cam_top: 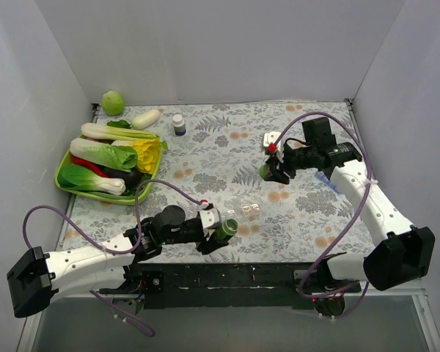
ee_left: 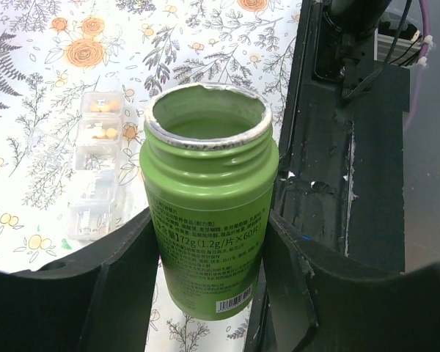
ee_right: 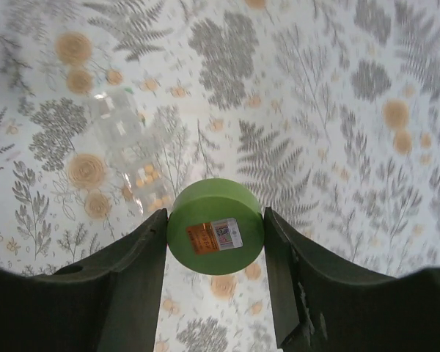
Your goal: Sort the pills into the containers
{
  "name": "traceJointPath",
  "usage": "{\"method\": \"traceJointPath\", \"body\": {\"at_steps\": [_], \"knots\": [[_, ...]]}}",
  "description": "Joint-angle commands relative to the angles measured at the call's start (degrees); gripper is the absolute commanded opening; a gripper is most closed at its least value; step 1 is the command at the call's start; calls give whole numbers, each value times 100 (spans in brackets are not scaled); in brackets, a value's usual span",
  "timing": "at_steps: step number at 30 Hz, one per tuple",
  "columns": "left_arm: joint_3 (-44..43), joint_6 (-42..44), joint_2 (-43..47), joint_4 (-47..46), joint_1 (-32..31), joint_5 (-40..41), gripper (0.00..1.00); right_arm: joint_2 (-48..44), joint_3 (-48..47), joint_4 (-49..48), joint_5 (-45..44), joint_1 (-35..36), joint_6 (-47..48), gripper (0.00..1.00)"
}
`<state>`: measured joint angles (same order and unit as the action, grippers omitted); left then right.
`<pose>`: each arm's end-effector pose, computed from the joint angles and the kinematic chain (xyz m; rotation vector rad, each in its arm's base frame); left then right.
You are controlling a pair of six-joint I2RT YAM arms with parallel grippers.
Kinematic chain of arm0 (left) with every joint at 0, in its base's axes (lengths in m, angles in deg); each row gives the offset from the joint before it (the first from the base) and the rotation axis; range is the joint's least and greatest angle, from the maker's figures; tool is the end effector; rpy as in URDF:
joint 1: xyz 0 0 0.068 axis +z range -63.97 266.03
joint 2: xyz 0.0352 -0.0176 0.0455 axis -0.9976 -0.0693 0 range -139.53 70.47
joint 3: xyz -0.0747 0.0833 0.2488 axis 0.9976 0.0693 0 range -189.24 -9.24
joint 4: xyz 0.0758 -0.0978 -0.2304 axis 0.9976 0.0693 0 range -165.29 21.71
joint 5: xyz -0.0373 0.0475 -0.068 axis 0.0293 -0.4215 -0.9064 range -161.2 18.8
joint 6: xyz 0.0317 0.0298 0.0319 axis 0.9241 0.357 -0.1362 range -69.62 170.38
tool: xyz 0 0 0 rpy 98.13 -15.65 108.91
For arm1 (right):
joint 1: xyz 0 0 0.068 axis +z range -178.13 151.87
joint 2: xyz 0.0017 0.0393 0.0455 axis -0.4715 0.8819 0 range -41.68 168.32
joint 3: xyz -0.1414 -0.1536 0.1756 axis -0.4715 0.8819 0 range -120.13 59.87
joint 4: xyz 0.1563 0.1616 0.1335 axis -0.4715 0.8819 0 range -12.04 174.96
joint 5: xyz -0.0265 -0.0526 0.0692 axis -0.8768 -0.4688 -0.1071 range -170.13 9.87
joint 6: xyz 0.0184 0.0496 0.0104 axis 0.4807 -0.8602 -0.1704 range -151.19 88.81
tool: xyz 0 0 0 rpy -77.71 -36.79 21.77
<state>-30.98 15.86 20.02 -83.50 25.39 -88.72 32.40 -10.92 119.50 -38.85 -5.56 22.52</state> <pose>0.0872 -0.1767 0.2141 0.7157 2.0606 -1.3362 0.2377 0.1242 0.3422 -1.5944 1.4846 0.5407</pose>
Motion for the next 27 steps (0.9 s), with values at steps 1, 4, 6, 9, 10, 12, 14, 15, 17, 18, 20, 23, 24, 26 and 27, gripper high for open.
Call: {"method": "traceJointPath", "body": {"at_steps": [1,4,6,9,10,12,14,15,17,18,20,23,24,26,27], "knots": [[73,-10,133,-286,-9,126,0,368,494,-601,-514,-866,-1187,8],[161,-177,203,-541,-18,345,0,964,539,-935,-919,-1535,-1477,17],[257,-335,273,-874,-9,504,0,1352,391,-1007,-1217,-1817,-1539,18],[424,-502,370,-1253,-9,670,0,2170,39,-999,-1710,-1896,-1531,20],[468,-538,379,-1375,-9,697,0,2485,-31,-1016,-1893,-1905,-1531,20],[504,-625,370,-1481,-18,767,0,2733,-224,-1086,-2009,-1905,-1566,23],[539,-670,344,-1587,-9,794,0,3006,-348,-1104,-2115,-1905,-1601,25],[548,-678,326,-1605,-18,837,0,3085,-470,-1113,-2132,-1905,-1618,28],[565,-705,326,-1623,-18,873,0,3261,-585,-1113,-2185,-1905,-1636,29],[565,-714,335,-1623,-9,890,0,3322,-681,-1104,-2203,-1905,-1645,32],[583,-722,352,-1596,-9,908,0,3454,-779,-1095,-2212,-1905,-1636,34],[635,-766,405,-1587,-9,926,0,3630,-963,-1052,-2221,-1905,-1645,40],[653,-784,431,-1596,-18,926,0,3665,-1016,-1043,-2203,-1905,-1645,44],[671,-836,466,-1614,-18,943,0,3718,-1095,-1051,-2177,-1905,-1653,47],[688,-863,493,-1623,-9,952,0,3719,-1122,-1069,-2168,-1905,-1697,51]]}}
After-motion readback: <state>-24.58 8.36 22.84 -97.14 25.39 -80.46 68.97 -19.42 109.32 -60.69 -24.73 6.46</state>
